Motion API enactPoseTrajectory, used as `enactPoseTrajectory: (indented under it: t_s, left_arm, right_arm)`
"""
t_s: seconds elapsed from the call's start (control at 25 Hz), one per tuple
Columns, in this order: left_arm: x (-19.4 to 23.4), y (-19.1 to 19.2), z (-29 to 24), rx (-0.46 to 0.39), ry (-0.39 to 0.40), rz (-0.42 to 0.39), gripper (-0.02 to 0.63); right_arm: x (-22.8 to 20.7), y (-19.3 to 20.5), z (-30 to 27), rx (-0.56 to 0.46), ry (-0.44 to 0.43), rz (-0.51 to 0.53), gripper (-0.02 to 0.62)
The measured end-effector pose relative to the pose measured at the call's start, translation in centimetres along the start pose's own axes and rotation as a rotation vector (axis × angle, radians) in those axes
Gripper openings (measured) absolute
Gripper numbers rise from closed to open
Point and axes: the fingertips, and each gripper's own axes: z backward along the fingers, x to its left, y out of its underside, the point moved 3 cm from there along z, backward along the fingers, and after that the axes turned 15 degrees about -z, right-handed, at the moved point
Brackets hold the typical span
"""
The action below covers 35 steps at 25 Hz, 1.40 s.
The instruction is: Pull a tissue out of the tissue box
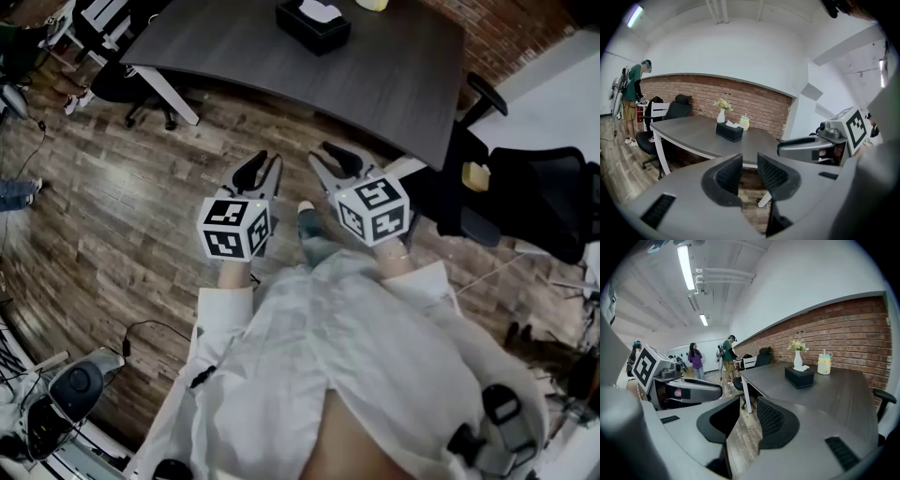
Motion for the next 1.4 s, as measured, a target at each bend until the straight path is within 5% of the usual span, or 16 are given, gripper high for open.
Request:
enactPoseTrajectory:
  t_s: [0.68, 1.08, 1.4]
  left_arm:
    - [8.6, -8.8, -15.8, -0.036, -0.007, -0.052, 0.080]
    - [11.0, -8.4, -20.4, 0.040, 0.027, -0.015, 0.080]
    - [14.9, -8.3, -25.4, 0.071, 0.135, -0.028, 0.080]
  right_arm:
    - [-12.2, -11.0, -10.5, -0.029, -0.008, 0.040, 0.095]
    - [-15.6, -11.3, -13.7, 0.017, 0.014, -0.036, 0.095]
    - [-18.4, -12.0, -17.3, 0.013, 0.111, -0.102, 0.095]
